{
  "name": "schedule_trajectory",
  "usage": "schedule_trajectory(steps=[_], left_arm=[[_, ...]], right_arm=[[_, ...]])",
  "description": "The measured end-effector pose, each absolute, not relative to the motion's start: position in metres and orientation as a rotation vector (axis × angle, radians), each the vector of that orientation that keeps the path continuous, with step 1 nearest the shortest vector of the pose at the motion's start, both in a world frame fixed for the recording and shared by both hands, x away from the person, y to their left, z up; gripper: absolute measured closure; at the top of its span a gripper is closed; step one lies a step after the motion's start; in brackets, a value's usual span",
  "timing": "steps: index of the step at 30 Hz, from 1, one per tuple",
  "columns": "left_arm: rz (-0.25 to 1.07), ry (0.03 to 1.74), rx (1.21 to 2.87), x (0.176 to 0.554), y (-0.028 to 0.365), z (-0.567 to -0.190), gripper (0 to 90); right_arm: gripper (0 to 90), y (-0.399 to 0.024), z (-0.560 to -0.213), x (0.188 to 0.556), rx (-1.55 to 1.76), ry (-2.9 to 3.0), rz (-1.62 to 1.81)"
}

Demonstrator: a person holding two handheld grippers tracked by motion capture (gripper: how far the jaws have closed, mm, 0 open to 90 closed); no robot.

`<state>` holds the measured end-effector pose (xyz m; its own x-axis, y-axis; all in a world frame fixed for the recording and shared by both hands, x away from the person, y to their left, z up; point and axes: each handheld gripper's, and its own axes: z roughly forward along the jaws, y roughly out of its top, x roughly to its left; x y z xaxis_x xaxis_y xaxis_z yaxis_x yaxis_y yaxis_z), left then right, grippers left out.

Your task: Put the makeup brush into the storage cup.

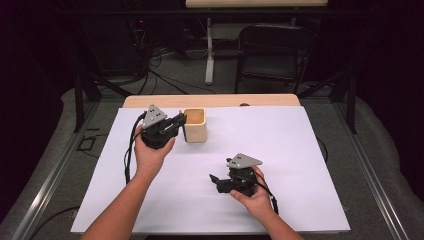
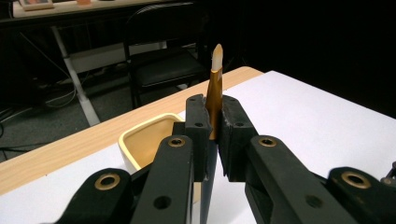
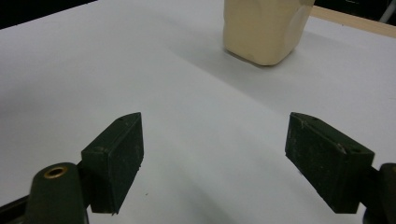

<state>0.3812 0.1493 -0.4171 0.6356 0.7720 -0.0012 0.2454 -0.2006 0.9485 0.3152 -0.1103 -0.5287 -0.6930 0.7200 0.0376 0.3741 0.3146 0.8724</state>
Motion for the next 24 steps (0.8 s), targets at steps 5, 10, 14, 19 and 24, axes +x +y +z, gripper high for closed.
schedule_trajectory(steps=[5, 10, 14, 19, 24], left_arm=[[0.594, 0.836, 1.749, 0.382, 0.149, -0.416, 83.7], [0.601, 0.840, 1.745, 0.381, 0.148, -0.414, 83.7], [0.609, 0.832, 1.745, 0.383, 0.147, -0.411, 83.7], [0.611, 0.833, 1.738, 0.385, 0.147, -0.408, 83.7], [0.603, 0.834, 1.739, 0.389, 0.145, -0.408, 83.7]], right_arm=[[19.5, -0.107, -0.529, 0.318, 0.976, 2.222, 1.360], [19.6, -0.104, -0.529, 0.321, 0.962, 2.224, 1.379], [19.7, -0.102, -0.527, 0.322, 0.950, 2.223, 1.387], [19.6, -0.100, -0.527, 0.322, 0.945, 2.232, 1.383], [19.7, -0.099, -0.528, 0.322, 0.933, 2.238, 1.366]])
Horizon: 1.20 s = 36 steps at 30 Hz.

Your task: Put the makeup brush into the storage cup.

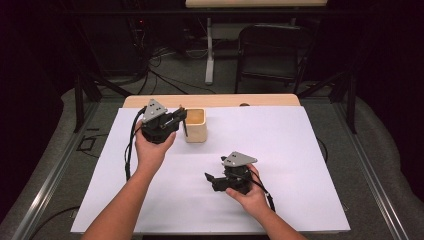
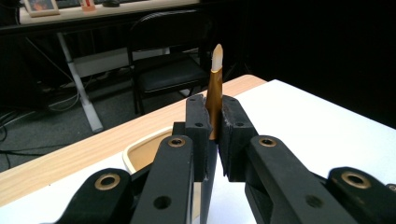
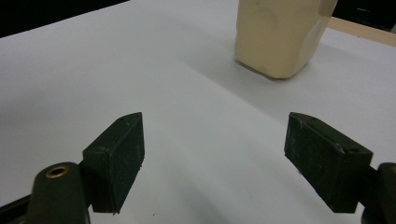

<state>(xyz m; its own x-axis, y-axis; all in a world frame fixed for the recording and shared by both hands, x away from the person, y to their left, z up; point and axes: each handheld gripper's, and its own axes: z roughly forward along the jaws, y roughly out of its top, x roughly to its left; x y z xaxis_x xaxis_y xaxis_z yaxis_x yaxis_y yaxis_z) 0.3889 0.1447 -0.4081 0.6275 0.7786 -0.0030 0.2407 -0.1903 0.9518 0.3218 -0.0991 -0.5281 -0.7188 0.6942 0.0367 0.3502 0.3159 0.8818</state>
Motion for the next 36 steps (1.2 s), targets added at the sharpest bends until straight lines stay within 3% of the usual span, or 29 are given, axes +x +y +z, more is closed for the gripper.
schedule_trajectory(steps=[36], left_arm=[[0.640, 0.878, 1.704, 0.423, 0.144, -0.401, 83.7]], right_arm=[[19.6, -0.103, -0.530, 0.319, 0.949, 2.244, 1.354]])
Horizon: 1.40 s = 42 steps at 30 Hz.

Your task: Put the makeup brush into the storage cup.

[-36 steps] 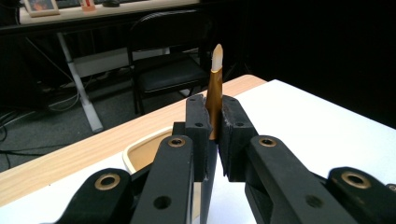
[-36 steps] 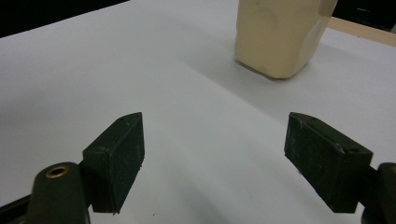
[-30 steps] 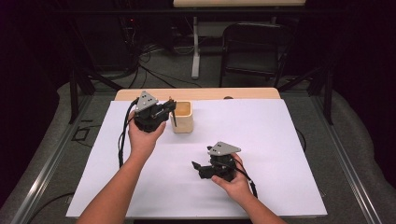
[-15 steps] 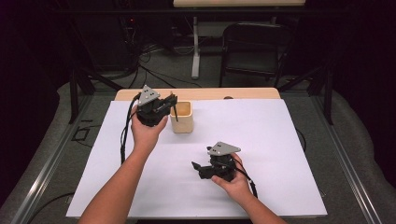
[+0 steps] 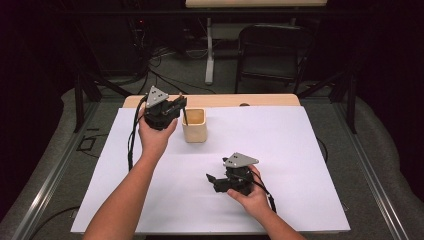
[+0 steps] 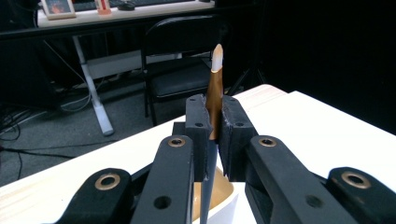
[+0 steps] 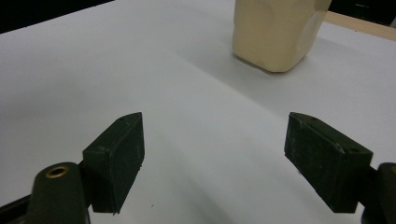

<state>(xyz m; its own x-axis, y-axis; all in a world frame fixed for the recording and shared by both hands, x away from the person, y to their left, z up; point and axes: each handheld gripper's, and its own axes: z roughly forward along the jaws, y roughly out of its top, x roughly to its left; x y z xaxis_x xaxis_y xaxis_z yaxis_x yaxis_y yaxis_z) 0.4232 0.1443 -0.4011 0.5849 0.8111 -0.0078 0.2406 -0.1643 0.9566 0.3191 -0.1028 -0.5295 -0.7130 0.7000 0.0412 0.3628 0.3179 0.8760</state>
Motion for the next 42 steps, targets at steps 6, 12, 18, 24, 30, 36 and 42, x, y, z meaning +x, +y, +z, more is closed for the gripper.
schedule_trajectory(steps=[6, 12, 18, 24, 30, 36, 42], left_arm=[[0.657, 0.877, 1.707, 0.425, 0.146, -0.398, 83.7], [0.662, 0.882, 1.708, 0.429, 0.148, -0.396, 83.7], [0.664, 0.876, 1.718, 0.430, 0.146, -0.396, 83.7], [0.657, 0.885, 1.715, 0.434, 0.145, -0.396, 83.7], [0.656, 0.887, 1.713, 0.437, 0.143, -0.395, 83.7], [0.657, 0.889, 1.716, 0.440, 0.142, -0.396, 83.7], [0.663, 0.891, 1.716, 0.442, 0.140, -0.396, 83.7]], right_arm=[[19.6, -0.102, -0.530, 0.319, 0.941, 2.243, 1.356], [19.6, -0.102, -0.530, 0.319, 0.937, 2.249, 1.353], [19.6, -0.101, -0.531, 0.319, 0.936, 2.252, 1.352], [19.7, -0.101, -0.530, 0.318, 0.935, 2.251, 1.351], [19.6, -0.101, -0.530, 0.318, 0.935, 2.251, 1.352], [19.6, -0.101, -0.530, 0.318, 0.939, 2.246, 1.357], [19.6, -0.101, -0.530, 0.318, 0.936, 2.248, 1.352]])
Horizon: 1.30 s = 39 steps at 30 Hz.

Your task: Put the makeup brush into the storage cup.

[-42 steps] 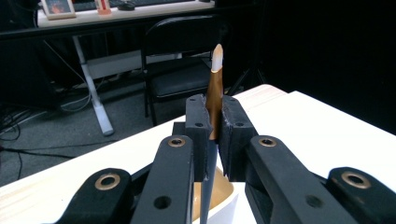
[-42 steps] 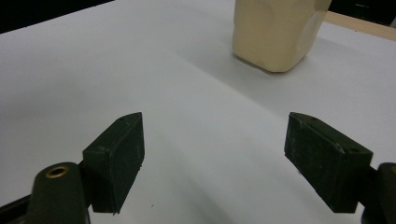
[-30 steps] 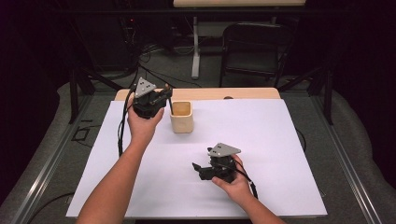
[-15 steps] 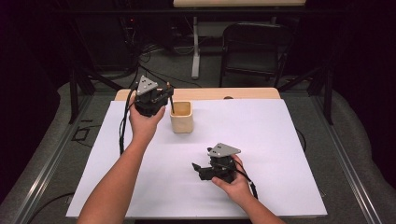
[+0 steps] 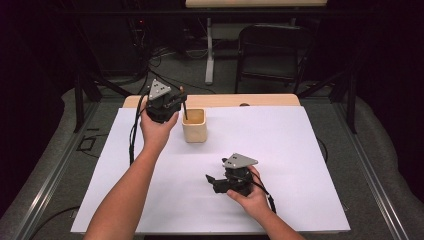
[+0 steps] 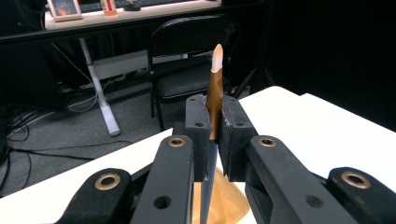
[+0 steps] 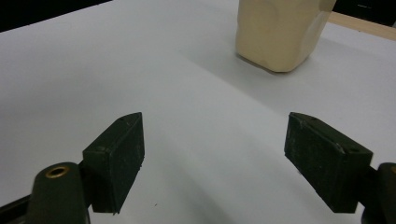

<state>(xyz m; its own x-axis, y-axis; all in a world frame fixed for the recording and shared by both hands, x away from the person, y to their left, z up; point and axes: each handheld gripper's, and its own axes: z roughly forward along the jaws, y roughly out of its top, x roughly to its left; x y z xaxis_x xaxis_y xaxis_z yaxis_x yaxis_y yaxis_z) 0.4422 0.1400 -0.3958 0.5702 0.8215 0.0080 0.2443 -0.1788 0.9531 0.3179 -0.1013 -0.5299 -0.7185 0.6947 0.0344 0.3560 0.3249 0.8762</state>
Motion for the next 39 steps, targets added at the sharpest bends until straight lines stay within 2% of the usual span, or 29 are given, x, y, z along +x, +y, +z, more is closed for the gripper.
schedule_trajectory(steps=[39], left_arm=[[0.644, 0.934, 1.715, 0.461, 0.132, -0.409, 83.7]], right_arm=[[19.6, -0.103, -0.529, 0.317, 0.938, 2.246, 1.357]])
